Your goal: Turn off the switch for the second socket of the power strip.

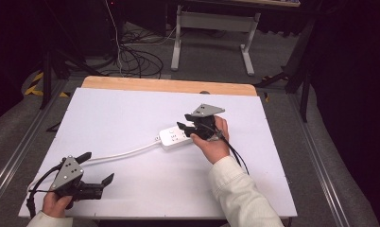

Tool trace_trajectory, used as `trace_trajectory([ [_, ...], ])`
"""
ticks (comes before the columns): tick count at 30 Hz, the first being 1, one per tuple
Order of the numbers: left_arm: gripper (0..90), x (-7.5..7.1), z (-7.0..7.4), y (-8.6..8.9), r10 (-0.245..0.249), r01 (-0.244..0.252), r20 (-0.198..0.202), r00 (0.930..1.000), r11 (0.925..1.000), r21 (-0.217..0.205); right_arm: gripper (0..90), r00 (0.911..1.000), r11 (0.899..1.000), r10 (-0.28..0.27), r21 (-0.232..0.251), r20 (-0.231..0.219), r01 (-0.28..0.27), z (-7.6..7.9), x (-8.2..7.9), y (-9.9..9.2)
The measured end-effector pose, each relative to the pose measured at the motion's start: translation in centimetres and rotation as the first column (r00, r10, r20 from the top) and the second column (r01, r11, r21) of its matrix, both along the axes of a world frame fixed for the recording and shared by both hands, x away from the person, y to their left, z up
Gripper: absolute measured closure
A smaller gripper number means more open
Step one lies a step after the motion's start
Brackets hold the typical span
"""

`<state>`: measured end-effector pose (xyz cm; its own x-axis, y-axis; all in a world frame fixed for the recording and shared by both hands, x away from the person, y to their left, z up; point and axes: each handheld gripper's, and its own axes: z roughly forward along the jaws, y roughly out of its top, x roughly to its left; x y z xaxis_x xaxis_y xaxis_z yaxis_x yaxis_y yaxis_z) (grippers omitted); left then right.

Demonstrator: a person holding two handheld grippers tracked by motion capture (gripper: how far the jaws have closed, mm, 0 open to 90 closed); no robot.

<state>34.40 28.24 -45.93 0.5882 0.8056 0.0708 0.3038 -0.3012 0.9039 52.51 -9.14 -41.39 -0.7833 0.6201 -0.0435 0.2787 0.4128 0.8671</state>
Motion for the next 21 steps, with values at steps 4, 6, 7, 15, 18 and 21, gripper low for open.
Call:
trace_trajectory([
  [4, 0.5, 0.1, 0.0, -0.1, -0.003, 0.003, 0.002, 1.0000, 1.0000, 0.005, 42.4, 0.9999, 1.000, 0.014, -0.014, -0.002, -0.014, 0.6, -1.0, -0.4],
  [6, 0.5, 0.1, 0.0, -0.1, -0.004, 0.004, 0.001, 1.0000, 1.0000, 0.004, 38.7, 0.9999, 1.000, 0.013, -0.011, 0.000, -0.013, 0.8, -1.5, -0.7],
  [7, 0.5, 0.1, -0.1, -0.1, -0.003, 0.003, -0.003, 1.0000, 1.0000, 0.000, 37.0, 0.9999, 1.000, 0.014, -0.006, -0.001, -0.014, 0.9, -1.7, -0.9],
  [15, 0.5, 0.0, 0.0, -0.1, -0.001, 0.001, -0.001, 1.0000, 1.0000, 0.002, 27.0, 1.0000, 0.999, 0.005, 0.050, 0.004, -0.005, 2.2, -3.5, -3.0],
  [18, 0.5, 0.0, 0.0, -0.1, -0.001, 0.001, -0.001, 1.0000, 1.0000, 0.001, 24.7, 1.0000, 0.998, 0.006, 0.059, 0.008, -0.006, 2.6, -4.2, -3.8],
  [21, 0.5, 0.0, 0.0, -0.1, 0.000, 0.000, -0.002, 1.0000, 1.0000, -0.002, 22.2, 0.9999, 0.998, 0.012, 0.060, 0.003, -0.012, 2.7, -4.8, -4.6],
])
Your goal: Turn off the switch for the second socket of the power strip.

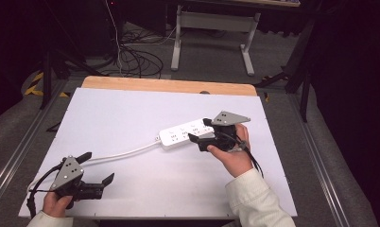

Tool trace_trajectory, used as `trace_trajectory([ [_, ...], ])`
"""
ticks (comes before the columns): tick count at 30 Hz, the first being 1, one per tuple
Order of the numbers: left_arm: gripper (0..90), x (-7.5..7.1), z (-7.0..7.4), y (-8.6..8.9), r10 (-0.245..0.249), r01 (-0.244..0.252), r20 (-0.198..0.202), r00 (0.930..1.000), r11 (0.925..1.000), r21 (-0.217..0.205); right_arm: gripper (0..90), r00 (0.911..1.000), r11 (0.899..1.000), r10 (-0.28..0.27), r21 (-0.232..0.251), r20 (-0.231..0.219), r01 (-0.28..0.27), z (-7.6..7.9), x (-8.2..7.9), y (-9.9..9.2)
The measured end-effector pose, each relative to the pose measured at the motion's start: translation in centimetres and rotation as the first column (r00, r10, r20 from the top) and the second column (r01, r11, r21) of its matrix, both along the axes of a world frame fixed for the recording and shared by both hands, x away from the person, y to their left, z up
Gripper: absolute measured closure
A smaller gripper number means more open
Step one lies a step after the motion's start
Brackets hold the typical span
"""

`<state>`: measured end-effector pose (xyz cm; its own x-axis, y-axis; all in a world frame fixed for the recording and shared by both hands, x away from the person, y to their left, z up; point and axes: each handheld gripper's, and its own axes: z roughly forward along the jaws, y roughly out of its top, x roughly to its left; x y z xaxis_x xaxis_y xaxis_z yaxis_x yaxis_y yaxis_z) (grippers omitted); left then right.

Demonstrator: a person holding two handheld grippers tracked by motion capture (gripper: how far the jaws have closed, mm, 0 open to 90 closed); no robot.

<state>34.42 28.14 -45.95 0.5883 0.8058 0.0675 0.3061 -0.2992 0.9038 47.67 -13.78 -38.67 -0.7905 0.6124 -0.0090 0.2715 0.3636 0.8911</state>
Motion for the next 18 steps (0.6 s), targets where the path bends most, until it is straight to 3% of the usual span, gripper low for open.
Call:
trace_trajectory([
  [11, 0.5, 0.0, 0.0, -0.1, 0.001, -0.001, -0.004, 1.0000, 1.0000, -0.001, 14.8, 0.9998, 1.000, 0.009, -0.011, 0.018, -0.009, -0.3, -2.3, -3.3],
  [18, 0.5, -0.1, 0.0, -0.1, 0.001, -0.001, -0.004, 1.0000, 1.0000, 0.000, 11.8, 0.9997, 1.000, 0.020, -0.005, 0.012, -0.020, -1.4, -3.5, -5.4],
])
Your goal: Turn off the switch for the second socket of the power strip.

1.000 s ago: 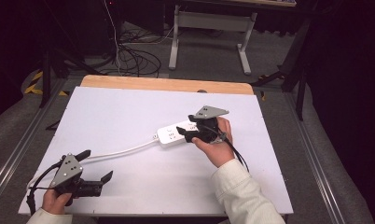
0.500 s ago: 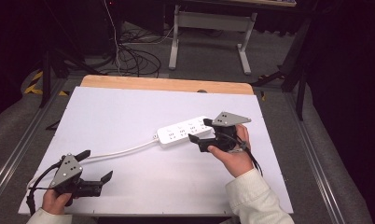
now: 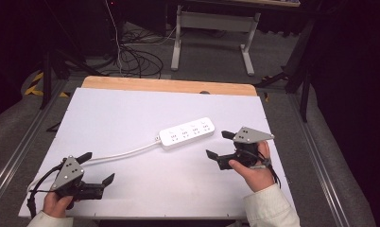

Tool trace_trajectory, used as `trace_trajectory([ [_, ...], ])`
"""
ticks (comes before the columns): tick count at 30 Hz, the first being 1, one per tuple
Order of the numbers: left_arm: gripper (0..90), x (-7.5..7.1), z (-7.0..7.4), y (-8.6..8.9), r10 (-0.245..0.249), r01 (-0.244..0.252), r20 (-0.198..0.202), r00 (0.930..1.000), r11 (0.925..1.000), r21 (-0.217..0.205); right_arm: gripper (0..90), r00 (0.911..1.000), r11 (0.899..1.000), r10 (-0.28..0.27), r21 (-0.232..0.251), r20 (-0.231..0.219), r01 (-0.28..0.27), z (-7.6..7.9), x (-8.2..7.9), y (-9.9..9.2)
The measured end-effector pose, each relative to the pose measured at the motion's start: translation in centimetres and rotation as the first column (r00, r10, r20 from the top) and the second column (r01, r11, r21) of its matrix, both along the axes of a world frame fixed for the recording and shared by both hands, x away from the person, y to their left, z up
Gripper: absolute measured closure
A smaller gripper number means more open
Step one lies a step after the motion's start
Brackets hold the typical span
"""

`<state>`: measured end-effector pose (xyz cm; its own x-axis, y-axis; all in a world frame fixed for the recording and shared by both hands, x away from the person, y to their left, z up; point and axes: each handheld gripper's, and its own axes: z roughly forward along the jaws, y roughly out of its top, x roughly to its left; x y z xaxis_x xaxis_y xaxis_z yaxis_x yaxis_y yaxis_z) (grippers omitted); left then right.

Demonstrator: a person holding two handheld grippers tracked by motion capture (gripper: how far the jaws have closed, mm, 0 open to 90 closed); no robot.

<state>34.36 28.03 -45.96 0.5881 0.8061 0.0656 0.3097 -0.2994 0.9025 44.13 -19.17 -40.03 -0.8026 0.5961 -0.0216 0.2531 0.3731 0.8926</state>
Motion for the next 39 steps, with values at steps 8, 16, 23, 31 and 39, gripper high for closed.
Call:
trace_trajectory([
  [8, 0.5, 0.0, 0.0, 0.0, -0.003, 0.003, -0.001, 1.0000, 1.0000, 0.001, 11.3, 0.9990, 1.000, 0.022, 0.021, -0.038, -0.021, -2.3, -0.8, -2.4],
  [16, 0.5, 0.0, 0.0, -0.1, -0.001, 0.001, -0.002, 1.0000, 1.0000, 0.002, 10.8, 0.9978, 0.999, 0.022, 0.037, -0.063, -0.020, -4.5, -1.7, -4.5],
  [23, 0.5, 0.0, 0.0, 0.0, -0.001, 0.001, -0.001, 1.0000, 1.0000, 0.002, 10.8, 0.9959, 0.999, 0.019, 0.047, -0.088, -0.015, -6.5, -2.2, -5.8],
  [31, 0.5, -0.1, 0.0, 0.0, 0.001, -0.001, 0.001, 1.0000, 1.0000, 0.005, 11.2, 0.9928, 0.999, -0.007, 0.048, -0.120, 0.013, -8.4, -2.6, -7.0],
  [39, 0.5, 0.0, 0.1, 0.1, 0.000, 0.000, 0.008, 1.0000, 1.0000, 0.009, 11.8, 0.9911, 1.000, -0.023, 0.009, -0.131, 0.025, -9.4, -3.1, -6.9],
])
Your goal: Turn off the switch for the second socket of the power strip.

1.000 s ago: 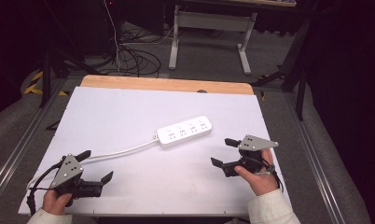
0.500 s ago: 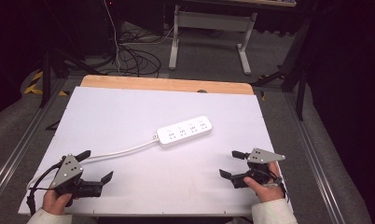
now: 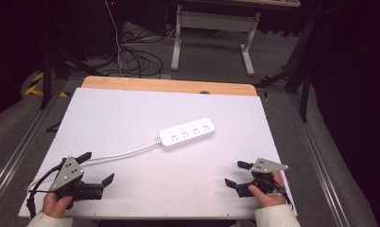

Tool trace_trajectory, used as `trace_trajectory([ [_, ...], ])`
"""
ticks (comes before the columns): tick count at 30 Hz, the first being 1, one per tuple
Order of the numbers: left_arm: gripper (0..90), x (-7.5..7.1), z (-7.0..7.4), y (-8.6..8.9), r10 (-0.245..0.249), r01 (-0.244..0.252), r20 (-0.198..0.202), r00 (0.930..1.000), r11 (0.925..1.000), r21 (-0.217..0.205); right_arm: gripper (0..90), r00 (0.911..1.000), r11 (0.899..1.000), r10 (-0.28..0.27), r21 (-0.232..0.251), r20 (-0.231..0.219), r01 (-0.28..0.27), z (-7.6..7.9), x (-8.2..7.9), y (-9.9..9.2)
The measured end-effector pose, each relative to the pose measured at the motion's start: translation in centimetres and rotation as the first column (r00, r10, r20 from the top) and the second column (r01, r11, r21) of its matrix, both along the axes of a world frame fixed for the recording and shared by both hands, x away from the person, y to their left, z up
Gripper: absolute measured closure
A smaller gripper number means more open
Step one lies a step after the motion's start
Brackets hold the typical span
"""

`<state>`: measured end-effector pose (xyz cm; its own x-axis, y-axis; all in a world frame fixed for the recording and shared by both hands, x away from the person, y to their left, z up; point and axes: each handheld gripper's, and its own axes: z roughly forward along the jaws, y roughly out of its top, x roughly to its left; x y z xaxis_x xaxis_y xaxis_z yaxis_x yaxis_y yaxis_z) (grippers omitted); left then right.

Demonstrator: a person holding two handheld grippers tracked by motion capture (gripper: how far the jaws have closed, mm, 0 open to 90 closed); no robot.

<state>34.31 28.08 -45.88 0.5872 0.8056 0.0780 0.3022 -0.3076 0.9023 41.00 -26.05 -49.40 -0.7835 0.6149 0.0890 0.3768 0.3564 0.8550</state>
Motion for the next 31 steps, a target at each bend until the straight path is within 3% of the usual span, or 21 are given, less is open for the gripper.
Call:
trace_trajectory([
  [2, 0.5, 0.03, 0.01, 0.03, -0.002, 0.002, 0.002, 1.0000, 1.0000, 0.005, 11.8, 1.0000, 1.000, -0.006, -0.003, 0.000, 0.006, 0.03, 0.04, 0.03],
  [7, 0.5, 0.06, -0.02, 0.01, 0.000, 0.000, 0.006, 1.0000, 0.9999, 0.015, 13.5, 0.9981, 0.999, -0.034, 0.017, 0.051, 0.033, 0.48, -0.04, 0.07],
  [11, 0.5, 0.12, -0.10, -0.03, 0.000, 0.000, 0.007, 1.0000, 0.9999, 0.016, 13.5, 0.9969, 0.999, -0.039, -0.002, 0.068, 0.039, 0.64, -0.19, 0.25],
  [21, 0.4, 0.17, -0.32, 0.14, 0.002, -0.003, 0.026, 0.9997, 0.9996, 0.028, 14.2, 0.9966, 1.000, -0.029, -0.009, 0.077, 0.030, 0.90, -0.40, 0.50],
  [31, 0.4, 0.54, -0.27, -0.08, -0.004, 0.004, 0.013, 0.9999, 0.9999, 0.015, 14.5, 0.9959, 0.999, -0.031, -0.016, 0.085, 0.033, 0.88, -0.68, 0.47],
])
